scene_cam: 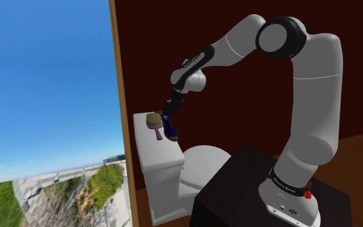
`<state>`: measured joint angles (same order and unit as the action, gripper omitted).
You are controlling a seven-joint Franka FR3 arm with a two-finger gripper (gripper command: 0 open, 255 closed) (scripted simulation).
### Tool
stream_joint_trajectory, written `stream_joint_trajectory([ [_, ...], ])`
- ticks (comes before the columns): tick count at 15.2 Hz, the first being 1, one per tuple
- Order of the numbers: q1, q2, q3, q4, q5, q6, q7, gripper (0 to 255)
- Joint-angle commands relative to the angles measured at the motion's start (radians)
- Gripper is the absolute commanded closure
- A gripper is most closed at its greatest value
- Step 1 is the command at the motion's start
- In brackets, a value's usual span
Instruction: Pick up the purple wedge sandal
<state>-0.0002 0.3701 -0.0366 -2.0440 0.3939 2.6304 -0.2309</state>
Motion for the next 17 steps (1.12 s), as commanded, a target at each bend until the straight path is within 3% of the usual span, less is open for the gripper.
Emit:
stream_joint_trajectory([
  [1,0.0,0.001,0.0,0.0,0.0,0.0,0.0,255],
  [17,0.017,-0.12,-0.032,0.032,-0.07,-0.148,0.073,255],
])
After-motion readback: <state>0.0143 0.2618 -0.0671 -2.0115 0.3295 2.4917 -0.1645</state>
